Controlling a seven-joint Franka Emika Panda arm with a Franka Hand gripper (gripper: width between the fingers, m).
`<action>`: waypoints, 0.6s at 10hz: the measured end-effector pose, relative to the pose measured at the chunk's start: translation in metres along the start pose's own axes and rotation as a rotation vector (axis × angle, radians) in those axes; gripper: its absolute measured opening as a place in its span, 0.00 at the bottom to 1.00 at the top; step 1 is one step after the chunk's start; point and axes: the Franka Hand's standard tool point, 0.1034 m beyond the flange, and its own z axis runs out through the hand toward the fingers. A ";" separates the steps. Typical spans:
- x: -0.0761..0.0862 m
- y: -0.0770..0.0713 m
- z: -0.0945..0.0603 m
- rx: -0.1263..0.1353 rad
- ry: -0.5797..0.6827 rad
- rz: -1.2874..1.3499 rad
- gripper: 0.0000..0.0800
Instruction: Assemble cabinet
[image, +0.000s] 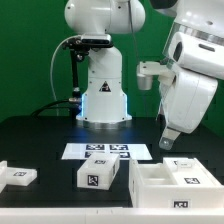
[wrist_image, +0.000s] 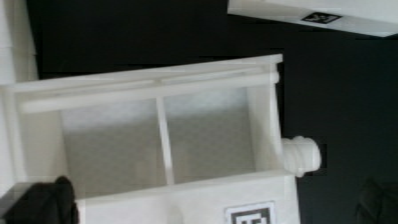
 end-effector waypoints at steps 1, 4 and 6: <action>-0.001 0.000 0.001 0.001 0.000 0.001 1.00; -0.025 0.007 0.001 -0.054 0.035 0.014 1.00; -0.069 -0.001 0.013 -0.098 0.115 0.194 1.00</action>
Offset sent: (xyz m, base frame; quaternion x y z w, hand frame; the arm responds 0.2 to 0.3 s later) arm -0.0150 -0.0696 0.0171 -0.0622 0.0478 0.0378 0.9962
